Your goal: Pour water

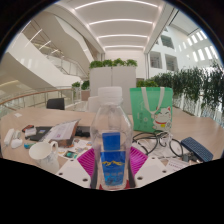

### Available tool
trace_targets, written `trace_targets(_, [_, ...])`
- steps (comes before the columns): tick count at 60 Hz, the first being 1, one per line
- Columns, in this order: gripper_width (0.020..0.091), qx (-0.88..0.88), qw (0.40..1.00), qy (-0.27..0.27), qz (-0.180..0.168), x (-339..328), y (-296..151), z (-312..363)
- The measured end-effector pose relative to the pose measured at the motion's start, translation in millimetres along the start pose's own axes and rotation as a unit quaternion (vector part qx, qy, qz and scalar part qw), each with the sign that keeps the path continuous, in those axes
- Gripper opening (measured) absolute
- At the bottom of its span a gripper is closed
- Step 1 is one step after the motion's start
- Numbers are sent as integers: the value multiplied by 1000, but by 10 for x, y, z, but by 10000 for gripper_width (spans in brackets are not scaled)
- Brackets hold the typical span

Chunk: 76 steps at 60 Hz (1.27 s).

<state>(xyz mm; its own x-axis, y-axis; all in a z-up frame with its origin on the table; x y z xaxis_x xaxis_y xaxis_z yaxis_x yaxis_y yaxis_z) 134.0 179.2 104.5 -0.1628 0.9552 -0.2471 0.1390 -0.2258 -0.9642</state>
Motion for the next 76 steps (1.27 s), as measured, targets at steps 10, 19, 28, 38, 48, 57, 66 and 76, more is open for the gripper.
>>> trace_targets(10, [434,-7,1000,0,9,-67,324,45])
trace_targets(19, [451,18,1000,14,14,-79,341,-8])
trace_targets(28, [686,33,997,19,74,-168,372,1])
trace_targets(38, [798,53,993,41,101,-722,252,121])
trace_targets(48, [798,62,987,73,129,-1632,128,481])
trace_targets(57, [799,64,981,104,150,-2495,37,913])
trace_targets(66, [797,56,978,111,167,-3163,-133,1372])
trace_targets(76, [793,55,980,93,168,-3502,-399,1752])
Point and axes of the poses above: the point between the fingertips, and its own axes, seen from behind it with the camera up: z to the left, y down, x forward, the way the camera looks, the point moved 4 cm from there along -x, backward, against the way the camera looks, and after that the axes turned 6 degrees about -x, right-handed, at the moved point
